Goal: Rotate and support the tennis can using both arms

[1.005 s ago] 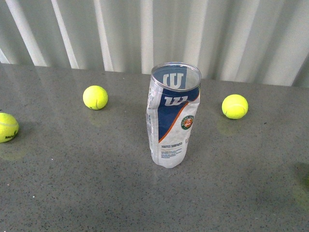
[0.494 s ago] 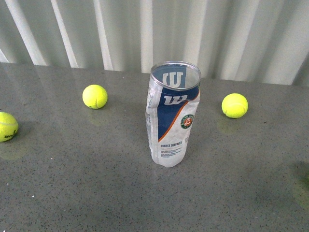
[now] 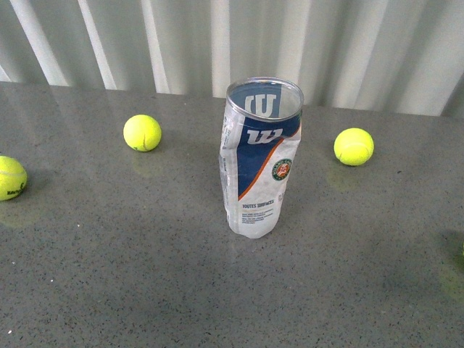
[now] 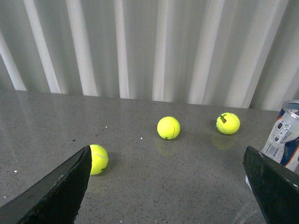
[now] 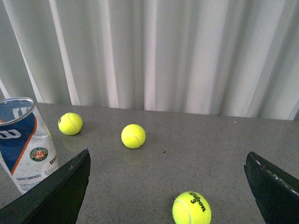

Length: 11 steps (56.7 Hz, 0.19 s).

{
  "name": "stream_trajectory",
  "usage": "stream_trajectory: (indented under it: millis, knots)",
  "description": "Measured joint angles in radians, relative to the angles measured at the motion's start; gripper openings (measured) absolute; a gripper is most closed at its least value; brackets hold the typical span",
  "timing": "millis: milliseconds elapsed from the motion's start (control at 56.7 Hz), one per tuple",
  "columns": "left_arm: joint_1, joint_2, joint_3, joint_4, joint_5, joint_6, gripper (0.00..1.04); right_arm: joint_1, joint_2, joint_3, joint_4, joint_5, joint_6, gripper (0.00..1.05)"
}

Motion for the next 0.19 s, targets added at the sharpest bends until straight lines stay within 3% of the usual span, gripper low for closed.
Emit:
stream_trajectory:
  millis: [194]
  knots:
    - [0.0,0.0,0.0,0.0,0.0,0.0,0.98,0.0,0.0,0.0,0.0,0.0,0.0,0.98]
